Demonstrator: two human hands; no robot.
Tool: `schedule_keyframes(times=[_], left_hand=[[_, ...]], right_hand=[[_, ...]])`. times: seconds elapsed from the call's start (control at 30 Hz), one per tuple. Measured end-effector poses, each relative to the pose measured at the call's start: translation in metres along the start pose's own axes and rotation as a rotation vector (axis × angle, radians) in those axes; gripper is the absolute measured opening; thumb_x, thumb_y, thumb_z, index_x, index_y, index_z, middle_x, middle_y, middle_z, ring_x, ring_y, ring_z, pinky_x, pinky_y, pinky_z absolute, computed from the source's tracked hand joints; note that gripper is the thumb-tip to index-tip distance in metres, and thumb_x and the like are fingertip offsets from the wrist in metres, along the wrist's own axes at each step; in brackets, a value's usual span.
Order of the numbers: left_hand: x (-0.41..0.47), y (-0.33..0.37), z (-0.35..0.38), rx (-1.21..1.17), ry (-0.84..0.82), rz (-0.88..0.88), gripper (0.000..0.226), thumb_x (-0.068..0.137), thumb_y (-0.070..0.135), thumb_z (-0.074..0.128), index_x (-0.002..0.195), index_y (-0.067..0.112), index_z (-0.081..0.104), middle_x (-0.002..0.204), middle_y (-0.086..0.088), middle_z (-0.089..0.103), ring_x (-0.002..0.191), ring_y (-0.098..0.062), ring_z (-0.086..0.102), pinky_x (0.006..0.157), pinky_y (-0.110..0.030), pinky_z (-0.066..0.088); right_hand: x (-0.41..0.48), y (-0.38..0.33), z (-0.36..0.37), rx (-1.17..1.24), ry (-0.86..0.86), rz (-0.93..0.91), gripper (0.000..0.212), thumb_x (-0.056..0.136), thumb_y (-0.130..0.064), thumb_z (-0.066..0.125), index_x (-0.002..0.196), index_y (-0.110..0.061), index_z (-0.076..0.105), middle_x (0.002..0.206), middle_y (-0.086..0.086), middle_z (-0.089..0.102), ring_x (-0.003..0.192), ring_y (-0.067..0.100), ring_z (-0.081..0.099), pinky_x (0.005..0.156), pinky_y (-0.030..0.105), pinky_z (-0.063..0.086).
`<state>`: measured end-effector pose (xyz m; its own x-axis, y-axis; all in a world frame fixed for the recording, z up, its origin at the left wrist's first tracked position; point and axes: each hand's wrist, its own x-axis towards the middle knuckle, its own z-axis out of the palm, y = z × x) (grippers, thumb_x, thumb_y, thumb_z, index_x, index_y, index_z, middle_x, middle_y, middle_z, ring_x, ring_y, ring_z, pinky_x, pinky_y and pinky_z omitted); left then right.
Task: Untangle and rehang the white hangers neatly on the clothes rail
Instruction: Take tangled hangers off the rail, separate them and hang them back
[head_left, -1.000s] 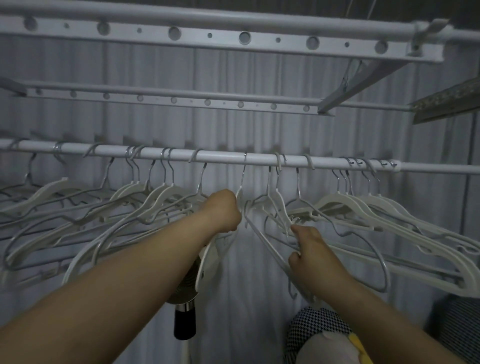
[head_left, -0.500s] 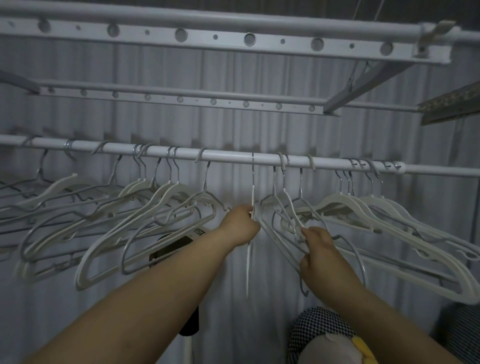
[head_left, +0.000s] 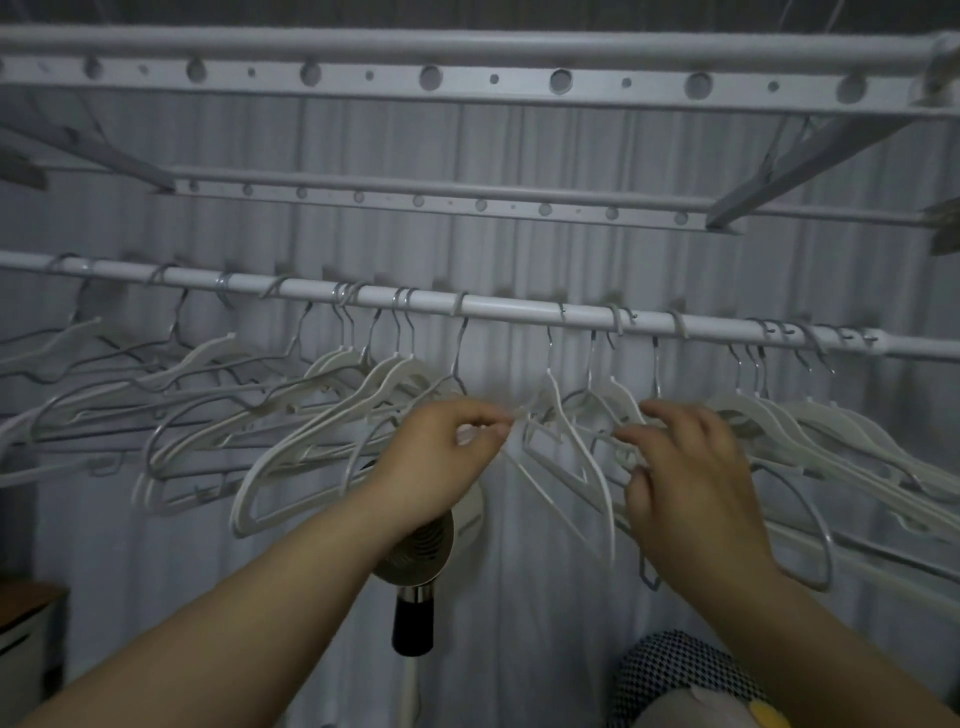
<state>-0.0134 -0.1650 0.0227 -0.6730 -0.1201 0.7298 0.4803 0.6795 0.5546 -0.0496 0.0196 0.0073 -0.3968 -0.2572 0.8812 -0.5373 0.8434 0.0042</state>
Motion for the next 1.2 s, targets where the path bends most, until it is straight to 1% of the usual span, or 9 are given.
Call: schedule_keyframes(times=[0.13, 0.27, 0.4, 0.7, 0.87, 0.93, 1.0, 1.07, 1.2], left_hand=[[-0.036, -0.003, -0.045, 0.002, 0.269, 0.122, 0.017, 0.076, 0.029, 0.056, 0.076, 0.045, 0.060, 0.079, 0.026, 0.060, 0.082, 0.022, 0.052, 0.072, 0.006, 0.035], [-0.046, -0.023, -0.078, 0.061, 0.428, 0.040, 0.029, 0.082, 0.019, 0.061, 0.073, 0.046, 0.055, 0.078, 0.025, 0.059, 0.078, 0.006, 0.055, 0.070, -0.006, 0.039], [-0.039, -0.058, -0.088, 0.132, 0.371, -0.194, 0.020, 0.086, 0.016, 0.058, 0.103, 0.020, 0.065, 0.095, 0.007, 0.058, 0.089, -0.011, 0.052, 0.080, -0.023, 0.037], [-0.036, -0.105, -0.102, -0.005, 0.108, -0.334, 0.034, 0.087, 0.024, 0.057, 0.120, 0.015, 0.055, 0.107, 0.005, 0.052, 0.092, -0.008, 0.050, 0.081, -0.020, 0.037], [-0.035, -0.114, -0.104, -0.381, -0.056, -0.469, 0.021, 0.089, 0.019, 0.054, 0.109, 0.019, 0.054, 0.084, 0.010, 0.060, 0.074, 0.001, 0.055, 0.064, -0.006, 0.044], [-0.035, -0.119, -0.105, -0.481, -0.109, -0.482, 0.024, 0.090, 0.022, 0.052, 0.113, 0.017, 0.056, 0.091, 0.004, 0.066, 0.085, -0.007, 0.061, 0.080, -0.019, 0.048], [-0.035, -0.121, -0.107, -0.564, -0.151, -0.487, 0.024, 0.090, 0.023, 0.050, 0.112, 0.017, 0.058, 0.091, -0.001, 0.070, 0.090, -0.014, 0.065, 0.091, -0.030, 0.048], [-0.034, -0.122, -0.108, -0.613, -0.172, -0.479, 0.018, 0.090, 0.022, 0.050, 0.104, 0.019, 0.061, 0.083, 0.000, 0.070, 0.084, -0.013, 0.066, 0.087, -0.029, 0.049], [-0.030, -0.125, -0.110, -0.614, -0.179, -0.468, 0.036, 0.085, 0.022, 0.058, 0.120, 0.017, 0.053, 0.082, -0.001, 0.070, 0.084, -0.017, 0.067, 0.085, -0.034, 0.050]], right_hand=[[0.005, -0.017, -0.012, 0.082, 0.052, 0.011, 0.037, 0.069, -0.012, 0.038, 0.087, -0.005, 0.070, 0.100, 0.018, 0.068, 0.101, 0.021, 0.037, 0.083, 0.052, 0.048], [0.013, -0.053, -0.018, 0.203, 0.105, -0.032, 0.036, 0.072, -0.012, 0.040, 0.091, -0.003, 0.069, 0.100, 0.016, 0.067, 0.100, 0.017, 0.036, 0.087, 0.037, 0.039], [0.025, -0.100, -0.018, 0.323, -0.052, -0.110, 0.032, 0.083, -0.009, 0.045, 0.110, -0.009, 0.062, 0.110, 0.001, 0.062, 0.099, 0.004, 0.041, 0.078, 0.008, 0.027], [0.063, -0.161, 0.056, 0.522, -0.381, 0.290, 0.046, 0.090, -0.023, 0.050, 0.134, -0.014, 0.039, 0.140, 0.004, 0.035, 0.130, 0.018, 0.033, 0.104, 0.026, 0.029], [0.066, -0.178, 0.086, 0.747, -0.361, 0.581, 0.061, 0.089, -0.027, 0.054, 0.141, -0.013, 0.026, 0.148, 0.004, 0.025, 0.126, 0.018, 0.039, 0.087, 0.020, 0.028], [0.068, -0.184, 0.093, 0.832, -0.333, 0.676, 0.063, 0.088, -0.023, 0.056, 0.142, -0.014, 0.023, 0.145, 0.006, 0.030, 0.123, 0.022, 0.045, 0.084, 0.021, 0.035], [0.071, -0.192, 0.096, 0.944, -0.334, 0.758, 0.064, 0.088, -0.017, 0.056, 0.142, -0.014, 0.021, 0.120, 0.005, 0.048, 0.097, 0.021, 0.059, 0.066, 0.020, 0.043], [0.073, -0.196, 0.097, 1.031, -0.332, 0.818, 0.063, 0.088, -0.010, 0.054, 0.141, -0.013, 0.019, 0.085, -0.004, 0.049, 0.068, 0.011, 0.056, 0.053, 0.017, 0.041], [0.072, -0.198, 0.097, 1.168, -0.283, 0.910, 0.069, 0.087, 0.001, 0.050, 0.144, -0.015, 0.015, 0.080, 0.002, 0.051, 0.056, 0.010, 0.050, 0.052, 0.019, 0.048]])
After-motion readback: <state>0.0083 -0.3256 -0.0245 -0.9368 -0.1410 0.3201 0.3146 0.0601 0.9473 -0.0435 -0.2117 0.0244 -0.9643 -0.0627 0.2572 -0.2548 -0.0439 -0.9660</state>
